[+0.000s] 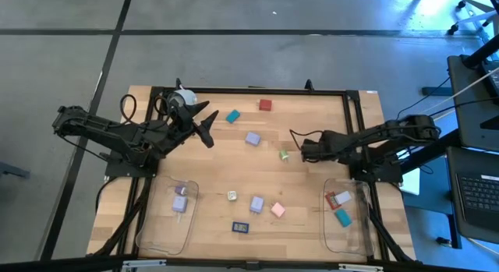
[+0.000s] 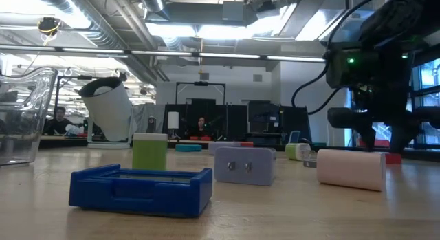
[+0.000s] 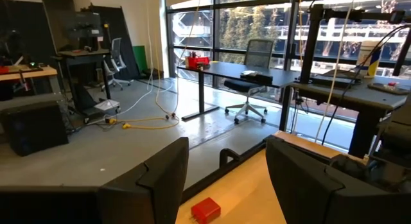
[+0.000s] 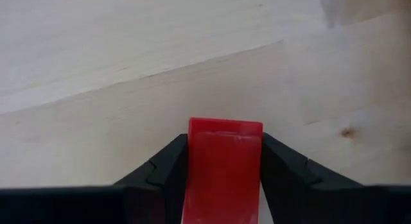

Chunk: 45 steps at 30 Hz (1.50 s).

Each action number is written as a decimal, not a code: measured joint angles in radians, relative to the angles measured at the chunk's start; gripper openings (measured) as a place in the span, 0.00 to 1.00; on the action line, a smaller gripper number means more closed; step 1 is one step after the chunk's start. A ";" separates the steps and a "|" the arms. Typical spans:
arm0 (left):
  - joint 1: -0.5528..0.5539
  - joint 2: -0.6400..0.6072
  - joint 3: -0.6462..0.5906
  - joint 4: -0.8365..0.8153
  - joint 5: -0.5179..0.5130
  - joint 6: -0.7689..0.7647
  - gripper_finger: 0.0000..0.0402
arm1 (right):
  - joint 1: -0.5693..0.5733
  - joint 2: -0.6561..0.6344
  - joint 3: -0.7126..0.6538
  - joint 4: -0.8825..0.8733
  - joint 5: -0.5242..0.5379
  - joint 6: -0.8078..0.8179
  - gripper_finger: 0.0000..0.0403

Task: Pick & Place Office items
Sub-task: Put the orange timer into the right transparent bin

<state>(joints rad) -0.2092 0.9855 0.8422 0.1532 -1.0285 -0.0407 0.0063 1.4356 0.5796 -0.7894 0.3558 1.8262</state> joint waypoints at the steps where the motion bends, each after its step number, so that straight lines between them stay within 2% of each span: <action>1: 0.000 0.000 0.000 0.000 0.000 0.000 0.51 | 0.000 0.000 0.015 0.007 -0.009 -0.022 0.39; 4: 0.000 0.000 0.000 0.000 0.000 0.001 0.51 | 0.002 -0.002 0.083 0.028 0.013 -0.088 0.39; 14: 0.000 0.000 0.000 0.000 0.000 0.002 0.51 | 0.001 -0.003 0.310 0.012 0.190 -0.339 0.39; 23: 0.000 0.000 0.000 0.000 0.000 0.002 0.51 | 0.026 -0.003 0.560 0.016 0.379 -0.702 0.39; 30: 0.000 0.000 0.000 0.000 0.000 0.002 0.51 | 0.084 -0.004 0.716 0.019 0.470 -0.923 0.39; 34: 0.000 0.000 0.000 0.000 0.000 0.002 0.51 | 0.126 -0.004 0.777 0.019 0.475 -0.999 0.40; 41: 0.000 0.000 0.000 0.000 0.000 0.002 0.51 | 0.203 -0.004 0.842 0.019 0.470 -1.023 0.40; 43: 0.000 0.000 0.000 0.000 0.000 0.002 0.50 | 0.230 -0.005 0.855 0.018 0.429 -1.032 0.40; 45: 0.000 0.000 0.000 0.000 -0.001 0.002 0.51 | 0.258 -0.005 0.868 0.006 0.343 -1.045 0.40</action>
<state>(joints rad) -0.2092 0.9855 0.8421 0.1528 -1.0294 -0.0391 0.2645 1.4303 1.4473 -0.7836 0.6985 0.7814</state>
